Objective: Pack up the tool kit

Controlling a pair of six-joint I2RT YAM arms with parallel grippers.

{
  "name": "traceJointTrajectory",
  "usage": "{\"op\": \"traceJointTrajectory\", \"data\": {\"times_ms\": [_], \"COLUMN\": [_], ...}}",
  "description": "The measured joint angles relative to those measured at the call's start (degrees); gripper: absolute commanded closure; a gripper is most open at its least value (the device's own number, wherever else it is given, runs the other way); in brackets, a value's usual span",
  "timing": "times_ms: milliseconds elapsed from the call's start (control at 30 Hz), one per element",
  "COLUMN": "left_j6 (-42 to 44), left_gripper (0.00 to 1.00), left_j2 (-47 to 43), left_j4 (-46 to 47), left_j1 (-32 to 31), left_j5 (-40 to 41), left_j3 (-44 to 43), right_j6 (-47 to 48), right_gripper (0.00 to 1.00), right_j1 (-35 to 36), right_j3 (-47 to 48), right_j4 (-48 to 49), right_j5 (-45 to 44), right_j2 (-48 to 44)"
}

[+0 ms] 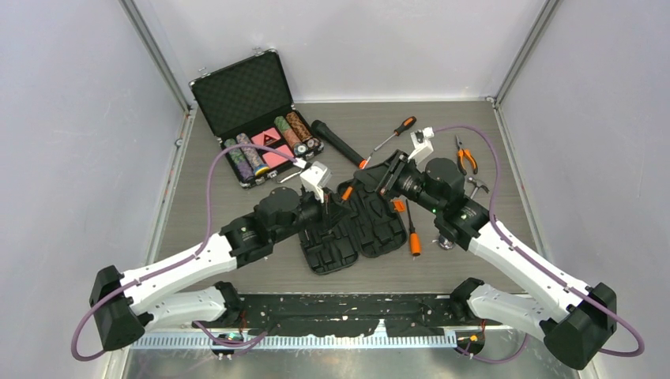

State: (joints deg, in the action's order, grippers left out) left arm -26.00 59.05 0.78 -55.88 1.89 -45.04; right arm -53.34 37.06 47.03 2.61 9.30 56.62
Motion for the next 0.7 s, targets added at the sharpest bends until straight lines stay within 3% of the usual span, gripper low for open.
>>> {"op": "traceJointTrajectory", "data": {"times_ms": [67, 200, 400, 567, 700], "left_j6": [2.08, 7.34, 19.04, 29.62, 36.28], "left_gripper": [1.0, 1.0, 1.0, 1.0, 1.0], "left_j2": [-0.94, -4.87, -7.21, -7.23, -7.08], "left_j4": [-2.43, -9.25, -25.68, -38.12, -45.57], "left_j1": [0.44, 4.33, 8.98, 8.96, 8.96], "left_j5": [0.68, 0.37, -3.63, -8.61, -12.24], "left_j3": [-0.33, -1.22, -9.25, -15.82, -18.88], "right_j6": [1.92, 9.64, 29.66, 48.02, 57.42], "right_gripper": [0.36, 0.23, 0.21, 0.21, 0.23], "right_j1": [0.09, 0.13, 0.07, 0.07, 0.09], "right_j3": [0.0, 0.92, 8.79, 17.55, 22.88], "right_j4": [-0.74, -7.15, -18.75, -30.03, -35.67], "right_j5": [-0.09, -1.86, -1.07, 5.66, 13.62], "right_j2": [-0.11, -1.14, -3.65, -5.27, -4.76]}}
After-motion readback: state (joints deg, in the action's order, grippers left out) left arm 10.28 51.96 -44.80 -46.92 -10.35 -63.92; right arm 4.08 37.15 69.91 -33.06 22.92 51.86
